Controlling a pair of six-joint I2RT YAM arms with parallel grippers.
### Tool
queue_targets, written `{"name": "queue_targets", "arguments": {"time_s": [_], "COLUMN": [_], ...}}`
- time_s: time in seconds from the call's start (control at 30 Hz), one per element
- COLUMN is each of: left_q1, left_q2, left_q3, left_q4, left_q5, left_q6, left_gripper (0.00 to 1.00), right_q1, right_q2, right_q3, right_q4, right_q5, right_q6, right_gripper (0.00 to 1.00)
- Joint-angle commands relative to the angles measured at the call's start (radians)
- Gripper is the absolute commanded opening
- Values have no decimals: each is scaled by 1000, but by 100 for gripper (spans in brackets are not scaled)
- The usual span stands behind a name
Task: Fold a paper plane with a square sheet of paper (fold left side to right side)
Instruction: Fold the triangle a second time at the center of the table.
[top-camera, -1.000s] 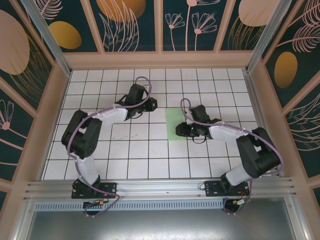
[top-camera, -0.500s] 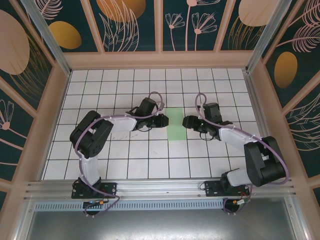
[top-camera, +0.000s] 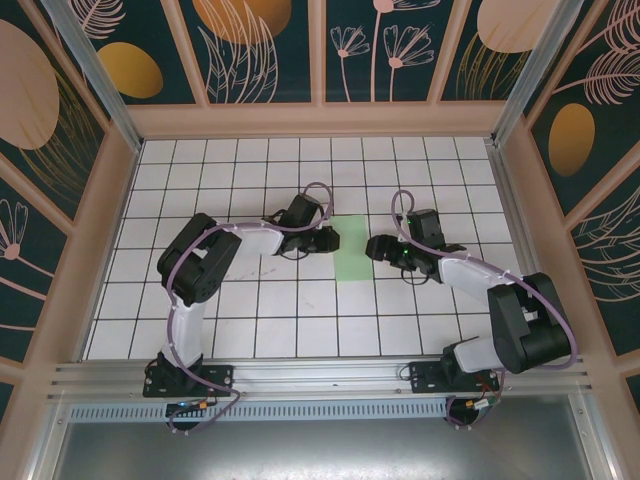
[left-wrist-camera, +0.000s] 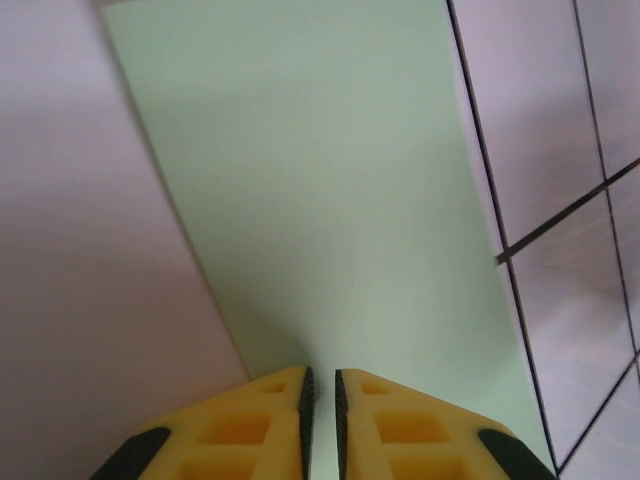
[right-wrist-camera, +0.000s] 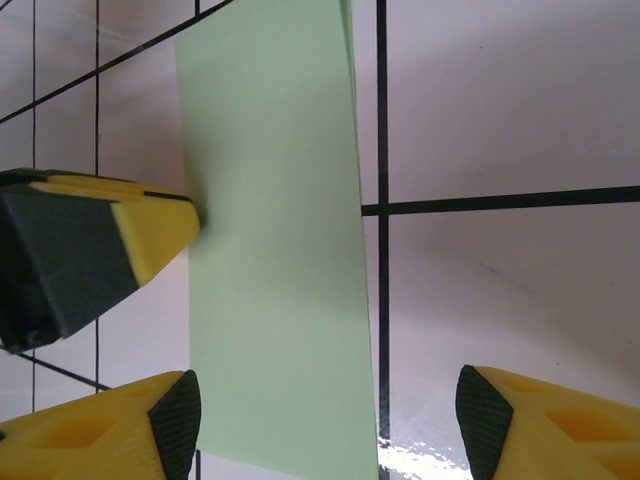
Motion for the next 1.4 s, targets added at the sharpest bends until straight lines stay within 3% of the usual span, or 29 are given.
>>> {"name": "queue_targets", "arguments": {"time_s": [0.0, 0.23, 0.57, 0.97, 1.23, 1.37], "left_q1": [-13, -20, -29, -31, -31, -31], "left_q2": [39, 40, 34, 34, 24, -15], "left_q3": [32, 22, 19, 19, 15, 7], "left_q4": [-89, -115, -103, -99, -90, -78], "left_q5": [-75, -116, -106, -104, -98, -102], "left_q6": [52, 71, 67, 63, 64, 77], "left_gripper": [18, 17, 17, 17, 17, 22], "right_q1": [-11, -21, 9, 43, 46, 38], "right_q2": [11, 51, 132, 181, 180, 177], "right_q3": [27, 74, 65, 87, 89, 104], "right_q4": [-38, -152, -123, -141, -68, -57], "right_q5": [-72, -128, -217, -173, -217, -216], "right_q6": [6, 22, 84, 98, 138, 143], "right_gripper": [71, 68, 56, 56, 55, 55]}}
